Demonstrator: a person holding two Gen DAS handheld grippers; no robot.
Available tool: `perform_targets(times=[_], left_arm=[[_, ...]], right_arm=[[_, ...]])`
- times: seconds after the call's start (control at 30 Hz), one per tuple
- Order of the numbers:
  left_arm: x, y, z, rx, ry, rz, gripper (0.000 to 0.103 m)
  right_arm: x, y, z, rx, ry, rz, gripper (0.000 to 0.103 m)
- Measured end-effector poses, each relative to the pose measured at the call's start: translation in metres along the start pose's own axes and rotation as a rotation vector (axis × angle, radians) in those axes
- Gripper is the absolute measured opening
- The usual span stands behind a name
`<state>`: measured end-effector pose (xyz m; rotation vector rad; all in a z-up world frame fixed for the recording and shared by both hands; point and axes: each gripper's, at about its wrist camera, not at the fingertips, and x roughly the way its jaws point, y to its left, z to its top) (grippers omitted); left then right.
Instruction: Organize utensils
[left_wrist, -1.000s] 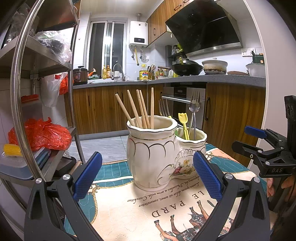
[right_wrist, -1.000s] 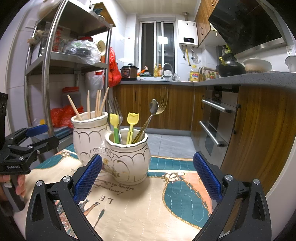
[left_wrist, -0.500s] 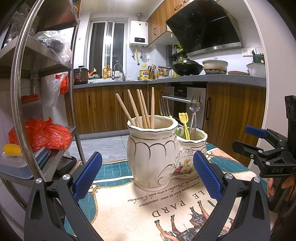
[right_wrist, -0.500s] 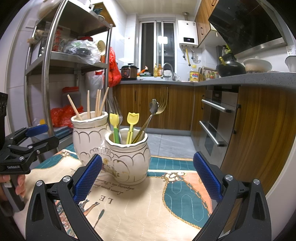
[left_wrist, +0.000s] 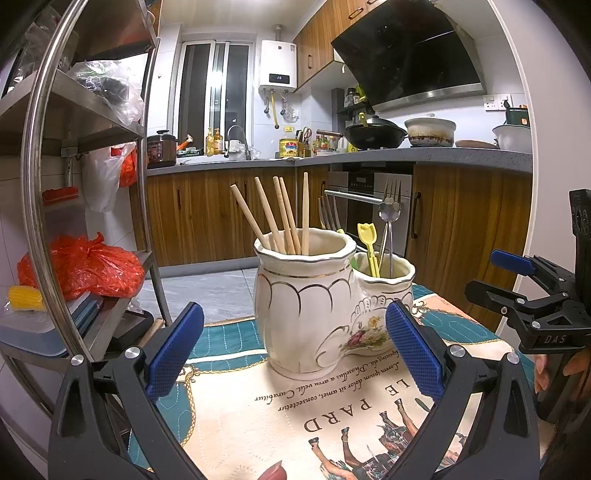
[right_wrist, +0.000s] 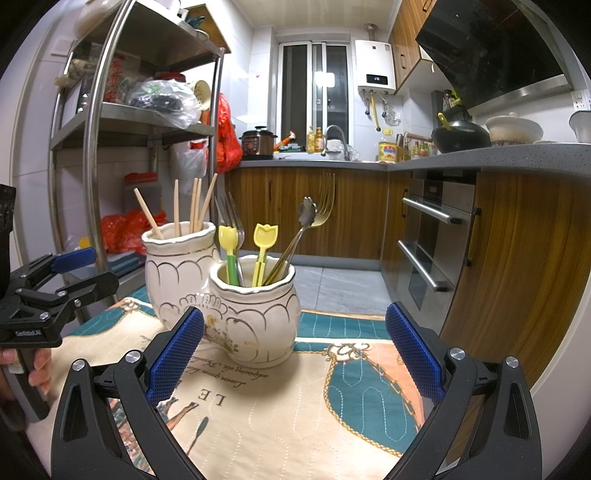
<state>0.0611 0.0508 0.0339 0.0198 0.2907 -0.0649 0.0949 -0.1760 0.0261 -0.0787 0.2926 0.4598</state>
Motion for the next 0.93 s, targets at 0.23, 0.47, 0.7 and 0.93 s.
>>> perform_targets(times=[0.23,0.47,0.7,0.93], left_arm=[[0.0011,-0.0003,-0.0001,-0.001,0.005,0.001,0.097],[0.0018,-0.0008,-0.0003,0.000,0.007,0.013,0.097],[0.0007,-0.0031,0.0004,0.008,0.004,0.028,0.097],[0.0059,-0.0014,0.0008,-0.002,0.030,0.044,0.097]], right_arm=[[0.0000,-0.0002,0.0000,0.000,0.000,0.000,0.098],[0.0000,0.0002,0.0001,0.001,0.000,0.000,0.098],[0.0001,0.0001,0.0000,0.001,0.001,-0.001,0.098],[0.0006,-0.0001,-0.0003,0.000,0.003,-0.003,0.098]])
